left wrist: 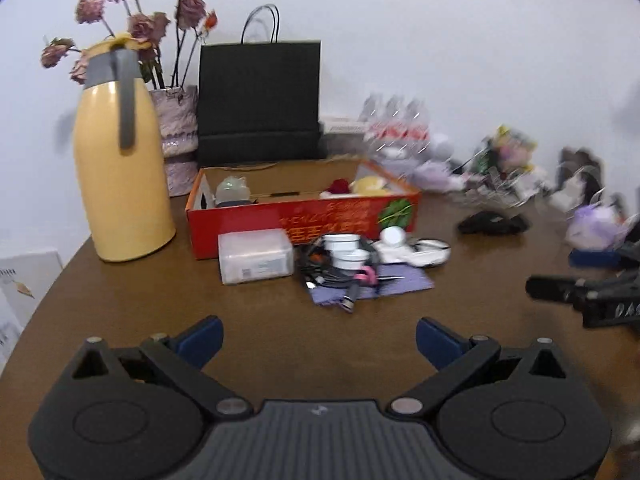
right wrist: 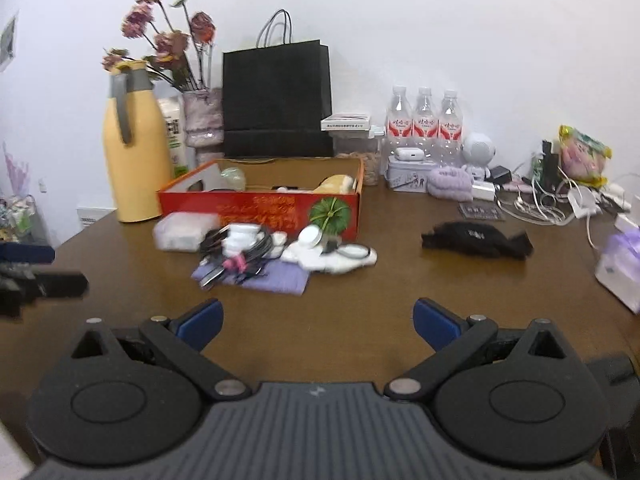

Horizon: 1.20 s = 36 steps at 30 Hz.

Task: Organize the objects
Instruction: 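Grasp the black cable bundle with the left tool while the right tool grasps the white lid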

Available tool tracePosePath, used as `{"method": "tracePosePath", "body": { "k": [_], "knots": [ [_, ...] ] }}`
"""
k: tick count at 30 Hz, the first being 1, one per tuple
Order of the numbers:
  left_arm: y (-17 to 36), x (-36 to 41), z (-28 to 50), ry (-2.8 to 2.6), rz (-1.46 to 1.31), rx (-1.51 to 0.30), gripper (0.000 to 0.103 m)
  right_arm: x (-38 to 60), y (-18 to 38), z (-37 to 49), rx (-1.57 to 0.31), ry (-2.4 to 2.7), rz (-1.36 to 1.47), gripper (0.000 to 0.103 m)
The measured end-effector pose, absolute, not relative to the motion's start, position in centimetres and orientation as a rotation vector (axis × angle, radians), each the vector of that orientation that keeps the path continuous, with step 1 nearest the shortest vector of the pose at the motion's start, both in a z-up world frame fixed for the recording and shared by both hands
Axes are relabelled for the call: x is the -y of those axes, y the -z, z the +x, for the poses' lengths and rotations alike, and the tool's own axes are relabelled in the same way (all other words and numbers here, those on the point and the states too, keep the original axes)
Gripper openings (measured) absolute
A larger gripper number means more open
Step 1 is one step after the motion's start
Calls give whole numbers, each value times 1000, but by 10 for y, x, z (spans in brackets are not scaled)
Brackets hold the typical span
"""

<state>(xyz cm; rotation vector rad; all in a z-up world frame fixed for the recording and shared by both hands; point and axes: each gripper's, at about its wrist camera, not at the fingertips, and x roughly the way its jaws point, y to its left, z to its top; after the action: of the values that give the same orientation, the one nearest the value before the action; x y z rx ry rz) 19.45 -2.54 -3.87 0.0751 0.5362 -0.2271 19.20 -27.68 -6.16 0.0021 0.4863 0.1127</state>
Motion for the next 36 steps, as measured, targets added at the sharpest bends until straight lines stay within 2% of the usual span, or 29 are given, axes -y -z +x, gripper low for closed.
{"method": "tracePosePath", "body": {
  "k": [2, 4, 6, 8, 9, 10, 12, 17, 18, 20, 28, 36],
  "knots": [
    [45, 34, 215, 254, 95, -518, 101, 272, 64, 220, -487, -116, -13, 103],
    [49, 39, 238, 278, 94, -508, 93, 268, 66, 240, -480, -150, -4, 102],
    [53, 41, 260, 297, 79, -498, 87, 264, 65, 260, -477, -205, 7, 95],
    [60, 42, 287, 312, 72, -521, 86, 255, 64, 281, -486, -262, -10, 77],
    [65, 42, 300, 307, 71, -538, 81, 251, 64, 292, -490, -287, -18, 75],
    [70, 42, 311, 296, 71, -557, 70, 247, 65, 303, -496, -303, -19, 73],
    [78, 38, 328, 285, 56, -596, 59, 238, 66, 324, -512, -340, -26, 64],
    [88, 25, 346, 303, -36, -630, 51, 212, 79, 373, -542, -454, -34, 55],
    [89, 24, 348, 311, -50, -634, 46, 207, 83, 380, -550, -459, -38, 53],
    [91, 25, 351, 334, -63, -651, 35, 195, 98, 394, -583, -453, -55, 41],
    [85, 34, 335, 311, -17, -540, 33, 200, 102, 388, -577, -422, 2, 40],
    [35, 32, 280, 295, -44, -431, 32, 211, 59, 336, -400, -382, 8, 40]
  ]
}}
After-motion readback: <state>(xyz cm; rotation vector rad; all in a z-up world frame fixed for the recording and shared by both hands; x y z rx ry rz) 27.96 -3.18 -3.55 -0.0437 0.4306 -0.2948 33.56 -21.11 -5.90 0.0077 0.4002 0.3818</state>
